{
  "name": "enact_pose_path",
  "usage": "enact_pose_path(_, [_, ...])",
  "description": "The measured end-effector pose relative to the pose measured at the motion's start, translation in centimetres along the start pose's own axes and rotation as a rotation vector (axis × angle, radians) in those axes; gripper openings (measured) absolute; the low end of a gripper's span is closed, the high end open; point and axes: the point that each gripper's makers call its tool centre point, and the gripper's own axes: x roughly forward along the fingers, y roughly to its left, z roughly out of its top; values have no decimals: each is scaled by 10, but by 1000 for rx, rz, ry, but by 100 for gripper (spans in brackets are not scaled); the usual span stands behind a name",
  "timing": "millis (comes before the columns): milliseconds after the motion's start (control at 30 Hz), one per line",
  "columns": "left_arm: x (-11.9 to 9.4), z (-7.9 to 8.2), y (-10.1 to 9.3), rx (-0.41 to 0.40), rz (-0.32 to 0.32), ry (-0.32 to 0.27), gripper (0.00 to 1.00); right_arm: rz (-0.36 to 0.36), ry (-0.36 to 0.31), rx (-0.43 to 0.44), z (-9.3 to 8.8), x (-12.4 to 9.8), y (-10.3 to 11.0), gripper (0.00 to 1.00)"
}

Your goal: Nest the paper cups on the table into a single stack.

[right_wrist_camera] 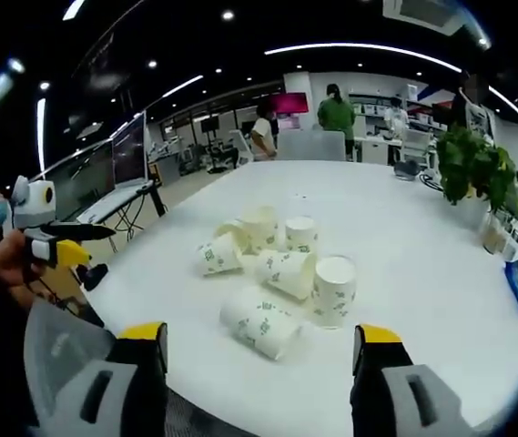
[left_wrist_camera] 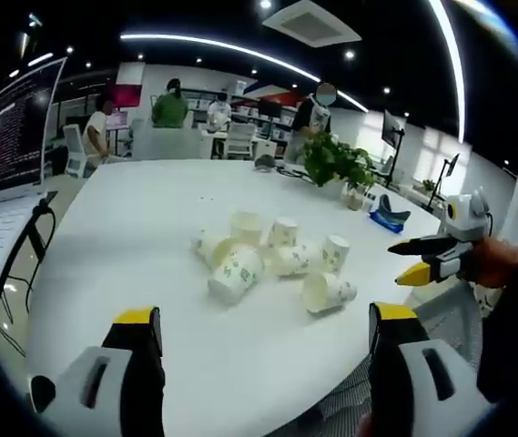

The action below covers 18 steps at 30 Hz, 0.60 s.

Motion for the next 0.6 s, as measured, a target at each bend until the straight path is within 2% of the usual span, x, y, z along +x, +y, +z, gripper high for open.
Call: enact_pose_path(600, [-1,-3,-3,2,-10,8,92,-1,0,11,-6,0,0,84])
